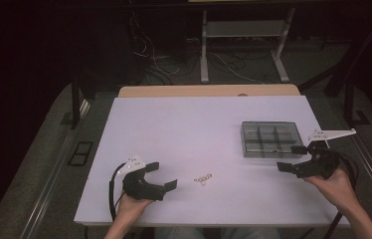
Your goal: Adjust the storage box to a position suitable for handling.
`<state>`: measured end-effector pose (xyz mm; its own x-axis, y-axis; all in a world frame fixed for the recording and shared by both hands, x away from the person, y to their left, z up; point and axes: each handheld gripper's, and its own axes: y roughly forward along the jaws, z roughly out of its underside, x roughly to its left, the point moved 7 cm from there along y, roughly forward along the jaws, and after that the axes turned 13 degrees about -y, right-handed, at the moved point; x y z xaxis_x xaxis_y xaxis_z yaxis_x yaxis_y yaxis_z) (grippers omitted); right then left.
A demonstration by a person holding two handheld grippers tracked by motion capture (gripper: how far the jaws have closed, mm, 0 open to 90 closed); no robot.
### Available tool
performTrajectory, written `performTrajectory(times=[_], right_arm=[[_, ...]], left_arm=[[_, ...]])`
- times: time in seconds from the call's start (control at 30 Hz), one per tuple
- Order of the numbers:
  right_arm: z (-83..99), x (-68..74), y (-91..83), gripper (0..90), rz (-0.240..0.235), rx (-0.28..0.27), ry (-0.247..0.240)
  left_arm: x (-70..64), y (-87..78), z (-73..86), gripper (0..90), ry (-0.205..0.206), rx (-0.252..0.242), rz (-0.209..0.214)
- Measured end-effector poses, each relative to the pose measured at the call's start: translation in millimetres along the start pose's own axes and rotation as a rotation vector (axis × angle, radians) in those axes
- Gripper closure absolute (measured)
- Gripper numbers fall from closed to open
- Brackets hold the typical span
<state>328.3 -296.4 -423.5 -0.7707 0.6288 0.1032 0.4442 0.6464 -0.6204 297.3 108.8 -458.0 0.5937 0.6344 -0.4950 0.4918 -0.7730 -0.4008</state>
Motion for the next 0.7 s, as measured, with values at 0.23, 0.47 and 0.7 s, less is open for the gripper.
performTrajectory(times=[0.23,0.47,0.7], right_arm=[[-7.7,-13.2,-3.4,0.6,0.017,0.026,-0.013],[-15.4,-25.0,-6.3,0.6,0.023,0.038,-0.016],[-19.9,-40.4,-7.6,0.6,0.029,0.046,-0.005]], left_arm=[[-0.5,0.6,0.3,0.0,0.0,0.002,0.001],[-0.5,0.5,0.4,0.0,0.0,0.002,0.002],[-0.7,0.5,0.5,0.0,0.003,0.003,0.003]])
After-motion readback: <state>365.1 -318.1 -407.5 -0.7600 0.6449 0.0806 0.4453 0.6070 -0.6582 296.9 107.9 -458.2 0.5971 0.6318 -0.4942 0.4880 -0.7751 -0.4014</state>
